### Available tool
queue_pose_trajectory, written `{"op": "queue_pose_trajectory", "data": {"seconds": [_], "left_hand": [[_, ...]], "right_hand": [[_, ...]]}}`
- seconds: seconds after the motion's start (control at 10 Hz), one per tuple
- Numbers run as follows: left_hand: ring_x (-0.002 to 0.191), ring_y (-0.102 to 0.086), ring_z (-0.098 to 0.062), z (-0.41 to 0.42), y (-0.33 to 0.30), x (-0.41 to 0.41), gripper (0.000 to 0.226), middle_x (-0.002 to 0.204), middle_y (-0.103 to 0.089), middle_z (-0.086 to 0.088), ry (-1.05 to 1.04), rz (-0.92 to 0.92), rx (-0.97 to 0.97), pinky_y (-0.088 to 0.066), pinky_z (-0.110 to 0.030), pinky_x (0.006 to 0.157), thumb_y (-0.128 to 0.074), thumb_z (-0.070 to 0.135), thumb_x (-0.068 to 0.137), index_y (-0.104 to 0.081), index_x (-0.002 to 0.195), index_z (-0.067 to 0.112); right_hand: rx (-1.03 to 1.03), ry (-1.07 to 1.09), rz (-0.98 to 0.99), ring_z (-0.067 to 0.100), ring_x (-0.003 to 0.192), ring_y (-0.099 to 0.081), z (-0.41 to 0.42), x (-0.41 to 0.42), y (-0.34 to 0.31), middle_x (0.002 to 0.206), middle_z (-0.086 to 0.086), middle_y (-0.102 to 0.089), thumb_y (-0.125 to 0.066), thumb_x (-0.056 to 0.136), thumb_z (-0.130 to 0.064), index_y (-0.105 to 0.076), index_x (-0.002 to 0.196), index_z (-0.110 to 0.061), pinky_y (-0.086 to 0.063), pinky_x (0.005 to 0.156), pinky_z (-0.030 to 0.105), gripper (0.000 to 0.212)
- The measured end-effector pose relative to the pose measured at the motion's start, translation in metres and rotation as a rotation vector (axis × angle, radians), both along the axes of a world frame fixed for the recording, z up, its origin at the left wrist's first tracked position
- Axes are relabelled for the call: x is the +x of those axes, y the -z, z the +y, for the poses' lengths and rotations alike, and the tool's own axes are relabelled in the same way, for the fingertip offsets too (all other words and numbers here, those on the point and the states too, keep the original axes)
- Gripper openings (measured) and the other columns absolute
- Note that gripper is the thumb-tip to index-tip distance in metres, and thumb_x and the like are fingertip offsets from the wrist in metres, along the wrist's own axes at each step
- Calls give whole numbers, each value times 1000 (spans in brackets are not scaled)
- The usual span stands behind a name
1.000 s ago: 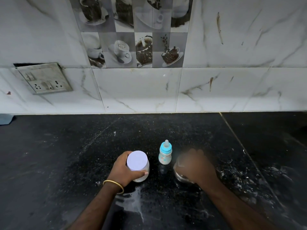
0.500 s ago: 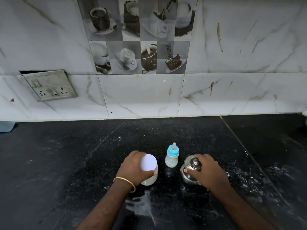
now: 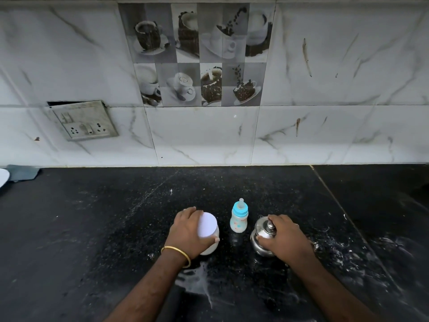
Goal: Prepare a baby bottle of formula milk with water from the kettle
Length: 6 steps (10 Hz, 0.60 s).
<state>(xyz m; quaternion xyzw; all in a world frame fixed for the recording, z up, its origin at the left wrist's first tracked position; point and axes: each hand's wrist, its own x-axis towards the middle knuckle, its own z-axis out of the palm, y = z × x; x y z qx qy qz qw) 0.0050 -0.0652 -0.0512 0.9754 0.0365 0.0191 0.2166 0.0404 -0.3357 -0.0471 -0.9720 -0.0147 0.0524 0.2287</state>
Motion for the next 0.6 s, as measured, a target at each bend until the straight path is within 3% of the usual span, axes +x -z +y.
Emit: {"op": "queue_pose_trajectory", "data": {"seconds": [0.1, 0.2, 0.3, 0.4, 0.5, 0.6], "left_hand": [[149, -22, -28, -11, 0, -10, 108, 157, -36, -7, -54, -48, 66, -22, -45, 123, -45, 88, 57, -44, 143, 23], [152, -11, -29, -28, -10, -22, 105, 163, -22, -6, -75, -28, 72, -21, -46, 123, -42, 85, 62, -37, 148, 24], [153, -6, -27, -45, -22, -32, 98, 165, -14, -5, -97, -63, 80, -24, -46, 119, -20, 78, 70, -33, 150, 23], [154, 3, -24, -55, -31, -35, 90, 167, -2, -4, -100, -128, 98, -22, -49, 118, -11, 71, 81, -23, 155, 21], [152, 18, -18, -55, -51, -27, 82, 166, 13, 0, -84, -220, 114, -13, -47, 121, -13, 68, 88, -12, 157, 24], [150, 27, -17, -51, -82, -15, 80, 164, 22, 0, -16, -334, 151, -2, -45, 122, -15, 64, 92, -5, 158, 22]], "right_hand": [[-60, -36, -11, 21, 117, -52, -2, 0, -3, 131, -4, -51, -67, 76, -60, -49, 136, -28, -49, 92, 34, 70], [-77, -64, -22, 23, 117, -52, -4, 0, -3, 132, -2, -49, -65, 77, -62, -48, 136, -26, -51, 90, 35, 70], [-118, -91, -24, 24, 123, -49, -5, 1, -3, 140, 1, -45, -59, 81, -68, -40, 144, -24, -52, 93, 38, 80], [-148, -72, -45, 33, 145, -31, -6, -3, -9, 163, 12, -20, -40, 86, -77, -5, 158, -19, -44, 105, 44, 99], [-185, -71, -360, 33, 154, -5, -4, -4, -25, 167, 16, 0, -26, 90, -76, 6, 158, -13, -25, 120, 45, 99], [-194, -88, -643, 33, 154, -4, 5, 3, -50, 166, 16, -4, -25, 95, -64, -9, 158, -7, -21, 122, 51, 87]]}}
